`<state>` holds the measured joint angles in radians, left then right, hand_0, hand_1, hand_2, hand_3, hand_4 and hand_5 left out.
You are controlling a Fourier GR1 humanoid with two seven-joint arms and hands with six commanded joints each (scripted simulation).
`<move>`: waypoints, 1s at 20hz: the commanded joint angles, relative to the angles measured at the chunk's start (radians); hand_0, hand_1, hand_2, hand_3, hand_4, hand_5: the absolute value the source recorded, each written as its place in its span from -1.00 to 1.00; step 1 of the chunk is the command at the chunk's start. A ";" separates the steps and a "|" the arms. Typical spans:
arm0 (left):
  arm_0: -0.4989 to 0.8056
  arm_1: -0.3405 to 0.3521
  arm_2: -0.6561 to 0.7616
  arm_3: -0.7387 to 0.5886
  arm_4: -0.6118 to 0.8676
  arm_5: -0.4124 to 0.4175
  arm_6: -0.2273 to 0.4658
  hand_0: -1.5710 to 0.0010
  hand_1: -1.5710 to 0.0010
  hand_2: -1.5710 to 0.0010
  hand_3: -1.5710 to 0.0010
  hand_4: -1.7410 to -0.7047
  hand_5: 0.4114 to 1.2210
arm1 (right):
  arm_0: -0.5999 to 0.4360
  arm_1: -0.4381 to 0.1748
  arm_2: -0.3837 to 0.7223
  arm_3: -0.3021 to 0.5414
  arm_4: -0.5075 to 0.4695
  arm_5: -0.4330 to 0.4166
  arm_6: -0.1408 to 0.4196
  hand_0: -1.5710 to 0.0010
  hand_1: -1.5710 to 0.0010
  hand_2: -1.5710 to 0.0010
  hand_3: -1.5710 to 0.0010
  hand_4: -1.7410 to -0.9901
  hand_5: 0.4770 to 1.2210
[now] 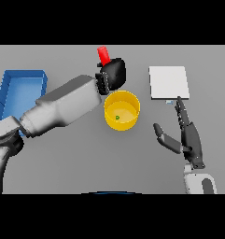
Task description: Pick up the red beaker and tilt it to pour out 1 green nut into yellow bowl. Pick up the yellow bowl and place it on the metallic measuring scale.
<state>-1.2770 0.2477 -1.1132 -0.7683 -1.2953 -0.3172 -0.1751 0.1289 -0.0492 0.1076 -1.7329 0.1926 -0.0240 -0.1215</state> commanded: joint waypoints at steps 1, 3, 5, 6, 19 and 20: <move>-0.008 -0.012 -0.012 0.004 -0.015 0.006 0.001 -1.00 -1.00 -1.00 -1.00 -0.98 1.00 | -0.015 -0.007 -0.010 0.004 0.001 -0.006 0.016 1.00 1.00 1.00 1.00 0.62 -0.73; -0.048 -0.020 -0.033 0.006 -0.042 0.000 -0.024 -1.00 -1.00 -1.00 -1.00 -0.98 1.00 | -0.007 -0.009 -0.009 0.008 0.003 -0.004 0.001 1.00 1.00 1.00 1.00 0.63 -0.74; -0.095 -0.020 -0.044 0.006 -0.064 -0.001 -0.051 -1.00 -1.00 -1.00 -1.00 -0.98 1.00 | 0.003 0.000 0.002 0.003 0.015 -0.010 -0.001 1.00 1.00 1.00 1.00 0.61 -0.75; -0.147 -0.018 -0.039 0.021 -0.074 -0.005 -0.066 -1.00 -1.00 -1.00 -1.00 -0.98 1.00 | -0.003 0.000 -0.005 0.002 0.007 -0.010 0.008 1.00 1.00 1.00 1.00 0.61 -0.75; -0.375 0.222 0.638 0.425 0.363 -0.018 0.128 -1.00 -1.00 -1.00 -0.92 -0.99 1.00 | -0.026 -0.013 0.000 0.007 -0.021 0.023 -0.008 1.00 1.00 1.00 1.00 0.67 -0.73; -0.354 0.260 0.712 0.447 0.430 -0.017 0.130 -1.00 -1.00 -1.00 -0.93 -0.99 1.00 | -0.037 -0.009 0.002 0.014 -0.024 0.025 0.001 1.00 1.00 1.00 1.00 0.67 -0.72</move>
<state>-1.6303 0.5102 -0.4016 -0.3202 -0.8658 -0.3354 -0.0437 0.0921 -0.0579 0.1097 -1.7191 0.1688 0.0006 -0.1199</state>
